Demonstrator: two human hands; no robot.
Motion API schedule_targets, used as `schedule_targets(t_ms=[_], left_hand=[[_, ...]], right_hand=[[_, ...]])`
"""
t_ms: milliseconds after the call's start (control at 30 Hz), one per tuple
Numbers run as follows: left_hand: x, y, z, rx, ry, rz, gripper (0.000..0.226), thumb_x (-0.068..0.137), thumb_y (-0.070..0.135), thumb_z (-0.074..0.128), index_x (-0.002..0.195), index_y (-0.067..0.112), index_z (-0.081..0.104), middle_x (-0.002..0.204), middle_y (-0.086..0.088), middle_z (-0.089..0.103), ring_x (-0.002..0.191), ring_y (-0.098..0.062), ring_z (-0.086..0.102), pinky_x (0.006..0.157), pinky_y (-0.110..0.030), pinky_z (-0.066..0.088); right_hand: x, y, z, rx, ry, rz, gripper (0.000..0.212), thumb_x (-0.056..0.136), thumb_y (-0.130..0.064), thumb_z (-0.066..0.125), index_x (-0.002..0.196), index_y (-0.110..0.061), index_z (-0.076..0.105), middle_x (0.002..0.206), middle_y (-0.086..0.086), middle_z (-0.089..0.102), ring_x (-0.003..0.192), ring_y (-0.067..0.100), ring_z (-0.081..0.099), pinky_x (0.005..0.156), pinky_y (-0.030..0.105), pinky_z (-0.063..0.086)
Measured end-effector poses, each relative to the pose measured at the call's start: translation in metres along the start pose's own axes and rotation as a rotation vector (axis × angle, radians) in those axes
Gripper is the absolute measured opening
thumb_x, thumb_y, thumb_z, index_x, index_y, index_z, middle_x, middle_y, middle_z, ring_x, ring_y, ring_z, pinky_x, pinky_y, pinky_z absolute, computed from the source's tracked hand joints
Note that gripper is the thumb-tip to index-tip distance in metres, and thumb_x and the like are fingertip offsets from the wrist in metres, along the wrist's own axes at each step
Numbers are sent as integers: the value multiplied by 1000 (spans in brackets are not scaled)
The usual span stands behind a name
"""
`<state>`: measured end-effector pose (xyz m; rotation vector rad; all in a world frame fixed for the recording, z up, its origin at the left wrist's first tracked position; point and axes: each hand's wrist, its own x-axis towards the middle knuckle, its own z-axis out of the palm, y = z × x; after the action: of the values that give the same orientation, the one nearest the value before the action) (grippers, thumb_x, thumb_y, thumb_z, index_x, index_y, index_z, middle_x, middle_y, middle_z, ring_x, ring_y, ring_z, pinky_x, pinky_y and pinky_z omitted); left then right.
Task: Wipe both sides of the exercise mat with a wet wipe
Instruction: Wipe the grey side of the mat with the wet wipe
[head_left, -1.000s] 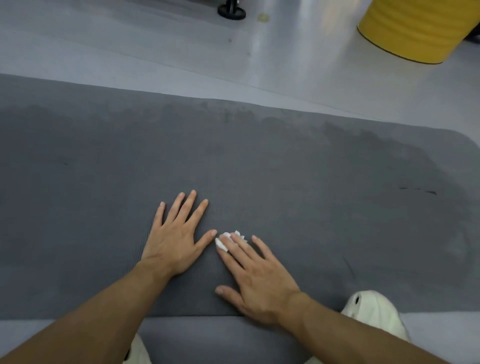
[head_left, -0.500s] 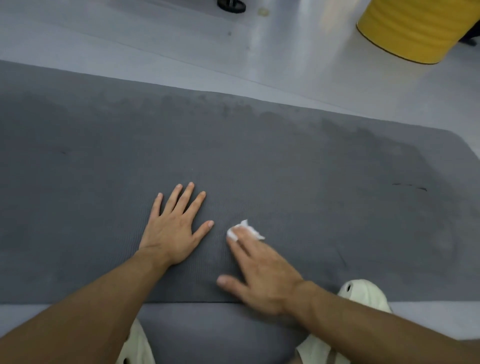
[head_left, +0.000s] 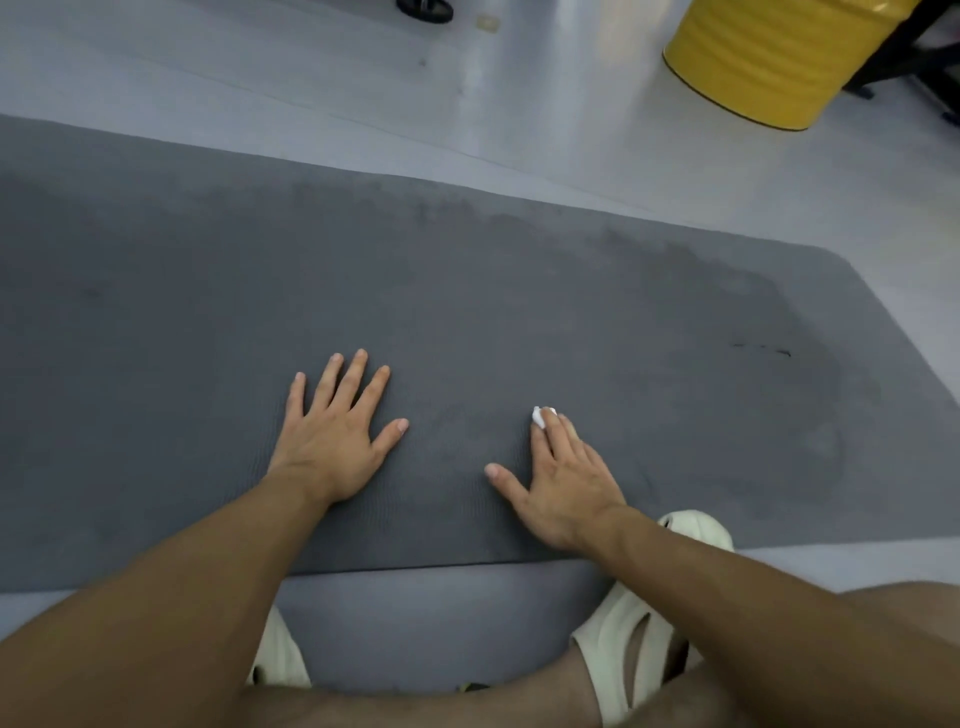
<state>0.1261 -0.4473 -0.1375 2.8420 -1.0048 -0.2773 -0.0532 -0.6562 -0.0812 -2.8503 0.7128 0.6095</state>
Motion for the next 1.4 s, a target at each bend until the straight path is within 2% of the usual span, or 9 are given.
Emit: schedule_targets(t_ms=[100,333,467,667,767,867,1000,1100,1400], left_hand=[[1,6,-4,-11,-51,-31,75,98,70,7,162,34,-6,170,5,-17,156,-21,-17,125,-56,-7],[2,21,-20,-69,-173,-97,67,104,61,18,162,36,-5,169,3,-22,155,-27,-20,123,-61,-4],[1,31,-29,-119,-252,-93,61,107,53,24,161,43,-2,168,4,-24,154,-32,-24,121,-66,-7],[-10,28,-30,-117,-259,-14,60,107,52,29,161,44,5,169,7,-18,154,-32,-21,120,-67,-6],[-16,36,-27,-107,-262,20,61,106,54,30,160,45,5,170,8,-17,155,-31,-20,119,-68,-7],[-15,33,-23,-88,-243,67,62,104,60,27,159,48,2,169,11,-18,155,-27,-21,120,-67,-8],[-16,24,-18,-27,-190,99,61,103,63,19,159,49,0,169,13,-16,156,-24,-17,122,-62,-7],[-15,27,-13,-12,-177,100,60,103,63,17,158,50,-3,169,13,-17,156,-22,-19,122,-61,-9],[-16,26,-11,-5,-230,81,62,101,66,13,156,52,-11,166,16,-25,154,-19,-25,122,-59,-13]], right_hand=[[-2,-17,-1,52,-26,-19,99,93,-78,17,162,-7,1,170,2,-7,155,15,-15,127,36,0],[-35,-82,14,67,-63,-313,85,100,-68,25,162,-12,6,171,-1,-3,155,12,-13,127,38,0],[-41,-97,21,7,-24,-206,79,102,-64,22,163,-17,1,170,-5,-11,154,10,-16,126,38,-3],[-23,-58,8,80,-48,188,81,102,-64,20,163,-15,-1,170,-3,-9,156,16,-7,126,39,4],[-16,-50,4,70,-62,181,80,103,-63,21,163,-13,3,171,-2,-5,156,16,-5,126,39,6],[-19,-61,5,128,-22,86,78,104,-59,24,162,-11,6,171,0,-2,156,15,-8,127,38,5],[-63,-94,31,51,20,-324,76,105,-58,27,162,-10,9,171,4,-2,156,13,-10,127,35,-1],[-87,-96,45,-22,12,-443,80,102,-65,26,163,-15,10,171,-1,-2,155,9,-11,126,36,-3],[-55,-45,23,59,-36,-37,87,98,-71,9,163,-14,-1,170,-4,-11,154,10,-16,126,43,-6]])
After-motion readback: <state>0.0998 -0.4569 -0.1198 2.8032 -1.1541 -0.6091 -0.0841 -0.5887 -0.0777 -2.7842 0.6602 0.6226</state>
